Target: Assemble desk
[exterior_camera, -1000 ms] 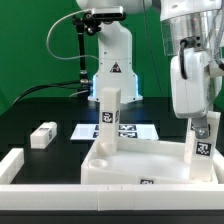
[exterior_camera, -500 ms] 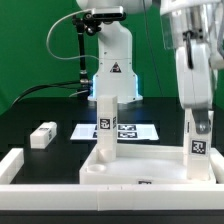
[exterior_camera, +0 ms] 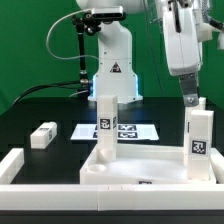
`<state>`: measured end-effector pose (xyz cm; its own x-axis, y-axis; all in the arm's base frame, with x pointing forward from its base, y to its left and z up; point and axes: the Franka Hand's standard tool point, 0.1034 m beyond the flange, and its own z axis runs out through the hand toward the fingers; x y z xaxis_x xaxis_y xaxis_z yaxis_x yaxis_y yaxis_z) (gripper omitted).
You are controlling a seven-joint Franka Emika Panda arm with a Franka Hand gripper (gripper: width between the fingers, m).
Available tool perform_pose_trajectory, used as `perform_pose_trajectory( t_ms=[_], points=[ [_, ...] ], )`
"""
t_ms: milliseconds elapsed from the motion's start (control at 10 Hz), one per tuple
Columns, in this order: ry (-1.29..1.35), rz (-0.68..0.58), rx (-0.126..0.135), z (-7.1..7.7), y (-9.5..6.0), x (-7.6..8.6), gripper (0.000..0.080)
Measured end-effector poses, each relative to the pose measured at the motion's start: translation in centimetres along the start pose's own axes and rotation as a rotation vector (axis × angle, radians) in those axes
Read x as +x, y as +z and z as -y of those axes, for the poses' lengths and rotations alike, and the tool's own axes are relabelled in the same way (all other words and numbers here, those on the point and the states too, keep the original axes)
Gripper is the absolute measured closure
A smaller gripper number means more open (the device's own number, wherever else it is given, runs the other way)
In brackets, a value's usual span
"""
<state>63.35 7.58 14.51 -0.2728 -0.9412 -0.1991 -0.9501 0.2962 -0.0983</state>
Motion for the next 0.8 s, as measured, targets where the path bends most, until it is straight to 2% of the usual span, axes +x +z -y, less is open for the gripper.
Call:
perform_pose_trajectory(
  t_ms=[300,400,600,800],
  points=[
    [-0.008,-0.001,-0.001,0.0,0.1,0.0,0.0150],
    [-0.093,0.000,0.015,-0.2,-0.4,0.9,0.0150],
    [-0.310,0.002,0.023,-2.3,-2.4,4.7,0.0150],
    [-0.516,0.004,0.041,-2.9,-4.9,8.2,0.0150]
  ],
)
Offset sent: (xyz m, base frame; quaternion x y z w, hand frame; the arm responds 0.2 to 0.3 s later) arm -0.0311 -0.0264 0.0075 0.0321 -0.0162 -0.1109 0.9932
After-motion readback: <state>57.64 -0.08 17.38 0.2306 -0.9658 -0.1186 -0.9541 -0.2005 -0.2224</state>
